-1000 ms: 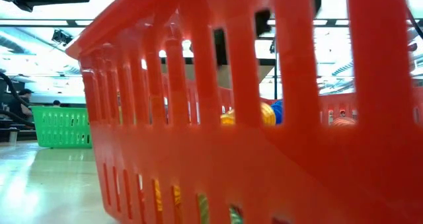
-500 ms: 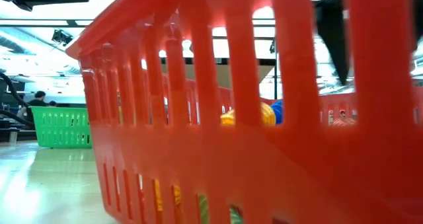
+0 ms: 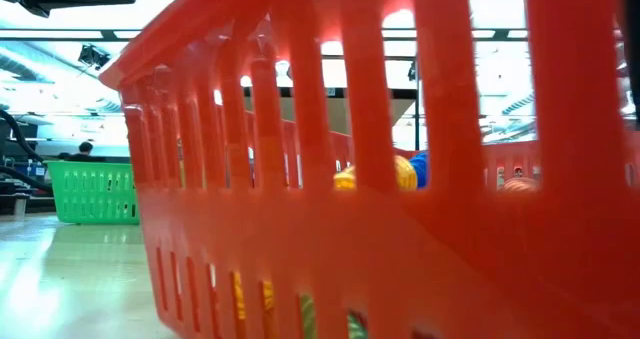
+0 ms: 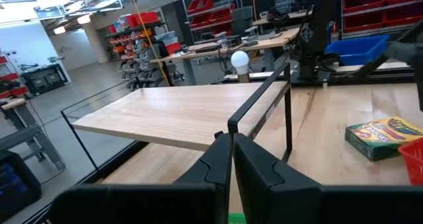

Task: Pick & Place Office Desk Supplies
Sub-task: Put the right large yellow crayon box into the green basket

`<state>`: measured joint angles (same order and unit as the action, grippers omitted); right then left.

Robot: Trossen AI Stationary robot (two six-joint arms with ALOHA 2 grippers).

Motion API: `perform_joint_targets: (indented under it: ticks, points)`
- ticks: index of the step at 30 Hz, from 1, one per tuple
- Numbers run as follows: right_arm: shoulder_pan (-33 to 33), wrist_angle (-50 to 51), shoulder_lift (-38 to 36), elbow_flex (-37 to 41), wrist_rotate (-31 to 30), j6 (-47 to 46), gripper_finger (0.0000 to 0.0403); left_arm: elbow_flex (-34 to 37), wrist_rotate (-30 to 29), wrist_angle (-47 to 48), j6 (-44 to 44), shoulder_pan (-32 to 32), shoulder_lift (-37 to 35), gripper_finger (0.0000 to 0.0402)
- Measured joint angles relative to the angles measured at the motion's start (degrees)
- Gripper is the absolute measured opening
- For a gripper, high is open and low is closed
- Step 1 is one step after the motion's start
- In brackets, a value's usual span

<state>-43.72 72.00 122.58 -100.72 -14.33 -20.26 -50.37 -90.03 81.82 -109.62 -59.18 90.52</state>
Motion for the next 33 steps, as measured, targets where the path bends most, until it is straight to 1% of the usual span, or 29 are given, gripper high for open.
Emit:
perform_joint_targets:
  ticks: [4,6,12,14,16,18,20,22,24,25,26,33]
  points:
    - [0.12,-1.95,-0.01,4.66,-0.52,-0.91,0.0195,0.00,0.01,0.00,-0.02,0.00,0.00,0.0025]
    - [0.10,-2.41,0.11,7.24,-1.89,-1.31,0.0194,0.00,0.01,0.00,-0.02,0.00,0.00,0.0025]
    - [0.03,-5.16,-0.04,11.94,-2.90,-1.60,0.0194,0.00,0.01,0.00,-0.02,0.00,0.00,0.0025]
    - [-0.09,-6.32,-0.11,12.75,-4.20,-2.29,0.0193,0.00,0.01,0.00,0.10,0.00,0.00,0.0025]
    - [-0.29,-6.58,-0.08,13.07,-6.71,-4.12,0.0186,0.00,0.01,0.00,0.34,0.00,0.01,0.0025]
    - [-0.57,-7.06,0.04,13.15,-9.57,-4.57,0.0169,0.00,0.01,0.01,0.35,0.00,0.02,0.0025]
    - [-1.06,-7.55,0.04,13.15,-11.92,-4.52,0.0141,0.00,0.01,0.00,0.35,0.00,0.02,0.0025]
    - [-1.50,-7.77,0.04,13.15,-12.68,-4.43,0.0098,0.00,0.01,0.02,0.35,0.00,0.02,0.0025]
    - [-1.78,-7.93,0.04,13.15,-12.67,-4.34,0.0042,0.00,0.01,0.00,0.35,0.00,0.02,0.0025]
    - [-1.91,-8.13,0.04,13.15,-12.67,-4.22,0.0022,0.00,0.01,0.00,0.35,0.00,0.02,0.0025]
    - [-2.07,-8.21,0.04,13.15,-12.73,-3.93,0.0013,0.00,0.01,0.00,0.35,0.00,0.02,0.0025]
    - [-2.43,-6.18,0.07,12.64,-12.82,-6.33,0.0003,0.00,0.01,0.01,0.36,0.00,0.02,0.0025]
